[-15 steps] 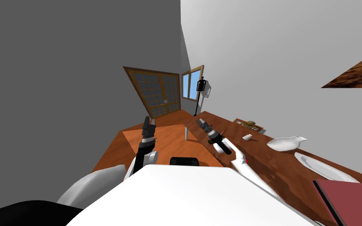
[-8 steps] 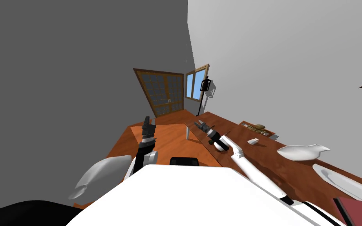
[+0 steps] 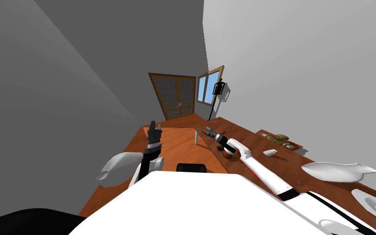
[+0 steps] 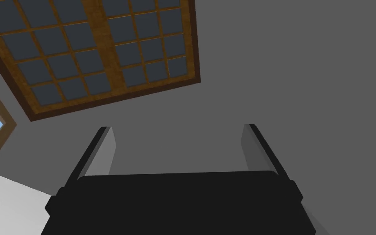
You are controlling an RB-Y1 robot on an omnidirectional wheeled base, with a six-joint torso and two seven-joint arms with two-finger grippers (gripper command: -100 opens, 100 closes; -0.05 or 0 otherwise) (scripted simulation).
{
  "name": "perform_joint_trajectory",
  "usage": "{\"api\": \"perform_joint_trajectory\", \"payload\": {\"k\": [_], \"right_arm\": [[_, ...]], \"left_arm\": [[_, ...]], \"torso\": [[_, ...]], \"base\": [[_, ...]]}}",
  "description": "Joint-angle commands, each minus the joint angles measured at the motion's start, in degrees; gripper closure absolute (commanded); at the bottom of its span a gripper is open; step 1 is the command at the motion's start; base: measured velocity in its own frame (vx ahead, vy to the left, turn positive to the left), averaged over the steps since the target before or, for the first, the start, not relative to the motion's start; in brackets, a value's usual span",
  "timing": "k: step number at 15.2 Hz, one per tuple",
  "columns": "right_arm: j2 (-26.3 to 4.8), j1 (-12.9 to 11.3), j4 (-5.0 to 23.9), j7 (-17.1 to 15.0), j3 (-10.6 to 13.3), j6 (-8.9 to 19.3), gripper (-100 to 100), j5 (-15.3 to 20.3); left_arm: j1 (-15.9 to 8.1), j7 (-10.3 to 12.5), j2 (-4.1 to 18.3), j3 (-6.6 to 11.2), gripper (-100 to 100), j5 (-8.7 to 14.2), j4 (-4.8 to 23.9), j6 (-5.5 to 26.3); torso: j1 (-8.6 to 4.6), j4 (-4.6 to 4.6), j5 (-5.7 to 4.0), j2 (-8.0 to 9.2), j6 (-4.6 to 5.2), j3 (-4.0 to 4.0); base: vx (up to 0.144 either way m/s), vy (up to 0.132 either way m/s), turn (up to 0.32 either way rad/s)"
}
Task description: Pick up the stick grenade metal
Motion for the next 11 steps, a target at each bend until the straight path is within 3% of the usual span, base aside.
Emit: {"api": "perform_joint_trajectory", "payload": {"k": [1,3,6,7,8,10,11], "right_arm": [[-2.09,-2.64,2.86,0.27,2.26,0.39,-100,2.86],[-2.09,-2.64,4.75,0.27,2.26,0.39,-100,2.99],[-5.46,-6.7,9.57,0.65,6.34,1.32,-100,7.4],[-5.46,-6.7,10.99,0.65,6.39,1.32,-100,8.2],[-7.04,-8.65,12.91,0.82,8.05,1.81,-100,9.6],[-7.04,-8.65,14.71,0.82,8.53,1.81,-100,10.8],[-8.54,-10.53,16.7,0.97,10.63,2.32,-100,12.84]], "left_arm": [[0.0,0.0,0.0,0.0,0,0.0,0.0,0.0],[-0.01,0.0,0.0,0.0,0,0.0,0.0,0.0],[-0.01,0.0,0.0,0.0,0,0.0,0.0,0.0],[-0.01,0.0,0.0,0.0,0,0.0,0.0,0.0],[-0.01,0.0,0.0,0.0,0,0.0,0.0,0.0],[-0.01,0.0,0.0,0.0,0,0.0,0.0,0.0],[0.0,0.0,0.0,0.0,0,0.0,0.0,0.0]], "torso": [[0.0,0.0,0.0,0.0,0.0,0.0],[-0.05,0.01,0.0,0.05,-0.04,0.03],[-0.06,0.01,0.0,0.05,-0.02,0.03],[-0.1,0.02,-0.01,0.07,-0.04,0.04],[-0.12,0.02,-0.02,0.09,-0.02,0.05],[-0.17,0.04,-0.03,0.17,-0.02,0.1],[-0.14,0.03,-0.03,0.12,0.01,0.07]], "base": [[-0.069,-0.069,0.187],[-0.077,-0.068,0.149],[-0.079,-0.08,0.212],[-0.093,-0.089,0.212],[-0.114,-0.089,0.233],[-0.099,-0.09,0.142],[-0.087,-0.066,0.183]]}}
